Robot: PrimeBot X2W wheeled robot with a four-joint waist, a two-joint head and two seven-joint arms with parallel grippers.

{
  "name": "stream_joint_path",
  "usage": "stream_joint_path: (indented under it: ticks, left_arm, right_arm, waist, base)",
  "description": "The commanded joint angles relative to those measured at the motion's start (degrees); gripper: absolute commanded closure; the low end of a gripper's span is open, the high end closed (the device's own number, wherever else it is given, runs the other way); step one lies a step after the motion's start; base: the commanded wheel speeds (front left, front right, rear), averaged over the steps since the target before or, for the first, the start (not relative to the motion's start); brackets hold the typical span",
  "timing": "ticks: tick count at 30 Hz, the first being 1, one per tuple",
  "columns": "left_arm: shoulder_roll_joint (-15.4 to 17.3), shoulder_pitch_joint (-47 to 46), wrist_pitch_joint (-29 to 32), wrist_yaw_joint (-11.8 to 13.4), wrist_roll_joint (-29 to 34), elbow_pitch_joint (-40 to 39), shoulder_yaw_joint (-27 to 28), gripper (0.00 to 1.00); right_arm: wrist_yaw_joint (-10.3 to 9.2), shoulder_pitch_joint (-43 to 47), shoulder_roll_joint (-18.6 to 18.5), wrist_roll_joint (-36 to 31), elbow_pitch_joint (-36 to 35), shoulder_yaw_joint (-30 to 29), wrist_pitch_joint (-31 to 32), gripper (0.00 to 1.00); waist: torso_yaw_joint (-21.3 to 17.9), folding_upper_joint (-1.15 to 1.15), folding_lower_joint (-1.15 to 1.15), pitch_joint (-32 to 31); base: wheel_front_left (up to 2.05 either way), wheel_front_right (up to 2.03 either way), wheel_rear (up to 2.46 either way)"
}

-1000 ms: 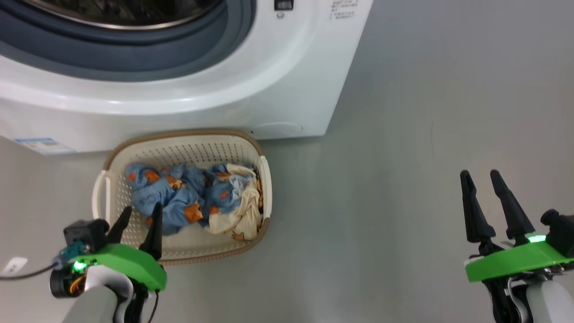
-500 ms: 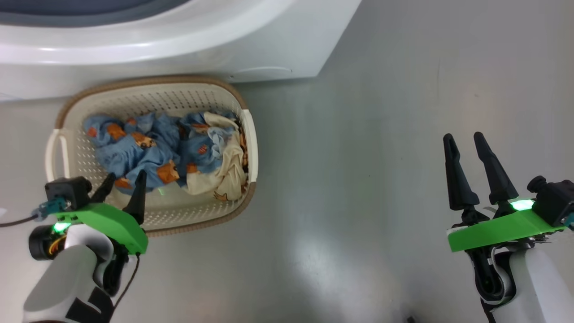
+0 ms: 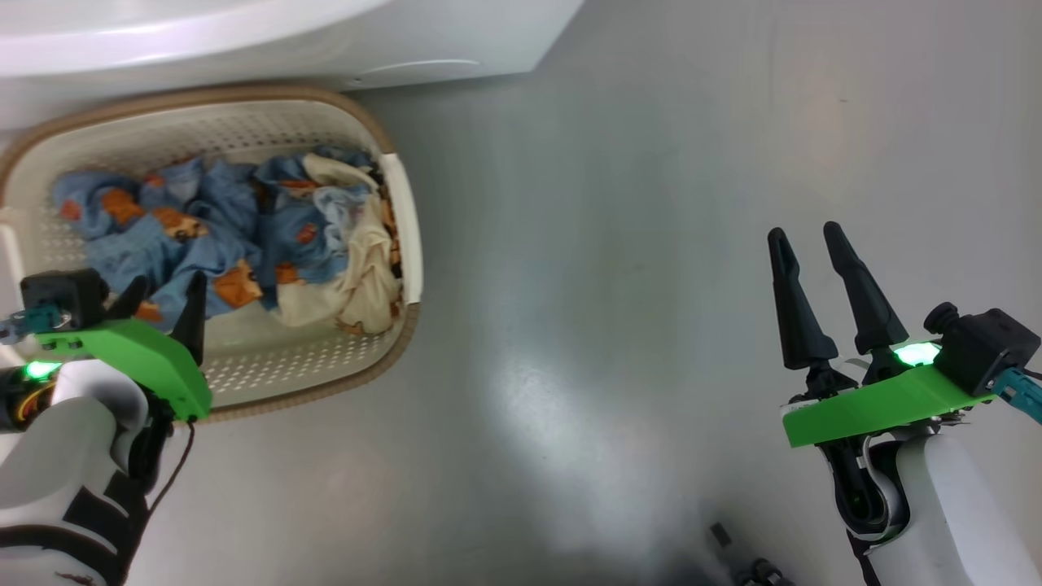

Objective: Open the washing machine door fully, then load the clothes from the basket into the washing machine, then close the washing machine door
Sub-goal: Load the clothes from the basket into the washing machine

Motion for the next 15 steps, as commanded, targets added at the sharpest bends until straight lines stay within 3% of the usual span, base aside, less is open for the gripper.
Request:
stream_joint_path:
  ticks: [1,15]
  left_arm:
    - [2.84,-0.29,-0.17,-0.08,-1.27,0.97,0.03,0.0]
    - [6.32,-6.74,3.6,-0.08,-5.88,5.62,-9.01,0.0]
  right_arm:
    - [0.09,0.53,0.21,-0.15,-1.15,1.49,-0.44,0.0]
    - [0.09,-0.78,0.19,-0.2,-2.44,3.6,-0.44,0.0]
  waist:
    - [-1.56,0.0,0.0,0.94]
    - [-4.04,0.0,0.0,4.81]
  base:
    - [0.0,0.0,0.0]
    - [0.0,0.0,0.0]
